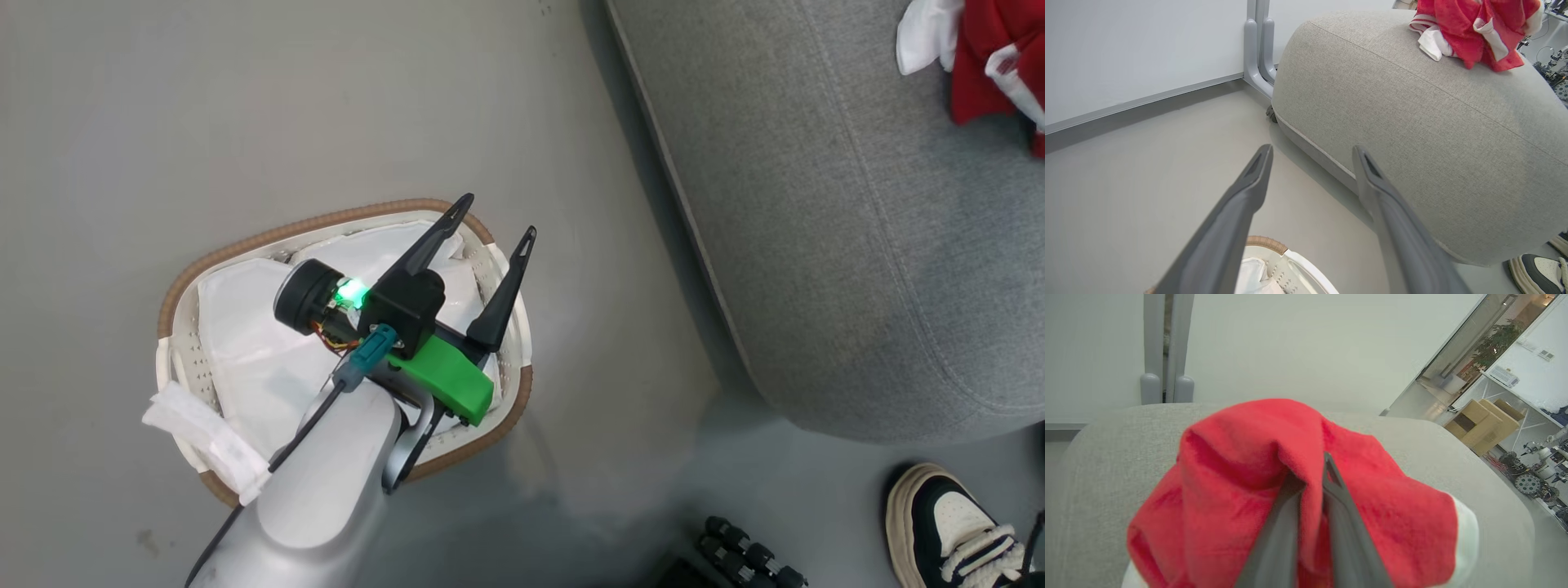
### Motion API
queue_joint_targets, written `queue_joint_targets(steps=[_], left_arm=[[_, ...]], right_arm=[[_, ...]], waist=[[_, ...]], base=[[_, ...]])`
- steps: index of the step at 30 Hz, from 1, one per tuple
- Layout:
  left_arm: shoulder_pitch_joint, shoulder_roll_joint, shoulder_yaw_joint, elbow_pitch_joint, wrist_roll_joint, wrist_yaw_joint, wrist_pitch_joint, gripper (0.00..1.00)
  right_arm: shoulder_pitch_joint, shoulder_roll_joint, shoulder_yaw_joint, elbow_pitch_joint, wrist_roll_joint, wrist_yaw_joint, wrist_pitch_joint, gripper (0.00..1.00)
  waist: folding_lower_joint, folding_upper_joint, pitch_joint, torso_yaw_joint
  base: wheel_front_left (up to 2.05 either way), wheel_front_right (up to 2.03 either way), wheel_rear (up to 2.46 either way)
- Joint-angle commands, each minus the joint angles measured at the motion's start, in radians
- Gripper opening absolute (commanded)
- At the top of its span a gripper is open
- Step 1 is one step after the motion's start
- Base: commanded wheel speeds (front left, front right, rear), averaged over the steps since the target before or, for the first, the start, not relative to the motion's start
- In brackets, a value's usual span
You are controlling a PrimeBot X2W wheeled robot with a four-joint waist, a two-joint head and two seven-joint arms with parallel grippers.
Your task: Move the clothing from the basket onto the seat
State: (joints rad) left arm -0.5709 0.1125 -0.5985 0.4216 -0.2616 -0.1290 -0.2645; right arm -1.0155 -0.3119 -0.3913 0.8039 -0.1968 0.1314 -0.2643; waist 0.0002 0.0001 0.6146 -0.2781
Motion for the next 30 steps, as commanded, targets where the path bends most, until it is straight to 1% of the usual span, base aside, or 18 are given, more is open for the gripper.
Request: queue_joint_targets(steps=[1,4,8,12,15,23,28,30], left_arm=[[-0.009,0.006,0.005,0.002,-0.003,-0.003,0.001,1.0],[-0.001,0.002,0.025,0.01,-0.002,-0.003,0.001,1.0],[0.024,-0.006,0.066,0.011,0.003,0.004,0.001,1.0],[0.053,-0.01,0.111,0.006,0.012,0.012,0.001,1.0],[0.084,-0.014,0.147,-0.001,0.018,0.017,0.001,1.0],[0.199,-0.025,0.273,-0.039,0.047,0.048,0.001,1.0],[0.277,-0.032,0.362,-0.064,0.077,0.076,0.001,1.0],[0.303,-0.033,0.393,-0.073,0.093,0.081,0.001,1.0]], right_arm=[[0.02,-0.002,-0.002,-0.005,-0.004,-0.001,0.0,1.0],[0.052,0.026,0.001,-0.039,0.009,-0.001,0.0,1.0],[0.112,0.052,0.035,-0.133,0.038,-0.001,0.0,1.0],[0.197,0.088,0.102,-0.257,0.078,-0.001,0.0,1.0],[0.253,0.099,0.155,-0.312,0.11,-0.001,0.0,1.0],[0.411,0.157,0.262,-0.386,0.175,-0.001,0.0,1.0],[0.497,0.196,0.308,-0.395,0.197,-0.001,0.0,1.0],[0.527,0.207,0.321,-0.392,0.203,-0.001,0.0,1.0]], waist=[[-0.0002,-0.0001,-0.001,0.002],[-0.0002,-0.0001,-0.021,0.003],[-0.0002,-0.0001,-0.067,0.008],[-0.0002,-0.0001,-0.125,0.022],[-0.0002,-0.0001,-0.168,0.039],[-0.0002,-0.0001,-0.294,0.115],[-0.0002,-0.0001,-0.353,0.164],[-0.0002,-0.0001,-0.37,0.18]], base=[[0.0,0.0,0.0],[0.0,0.0,0.0],[0.0,0.0,0.0],[0.0,0.0,0.0],[0.0,0.0,0.0],[0.0,0.0,0.0],[0.0,0.0,0.0],[0.0,0.0,0.0]])
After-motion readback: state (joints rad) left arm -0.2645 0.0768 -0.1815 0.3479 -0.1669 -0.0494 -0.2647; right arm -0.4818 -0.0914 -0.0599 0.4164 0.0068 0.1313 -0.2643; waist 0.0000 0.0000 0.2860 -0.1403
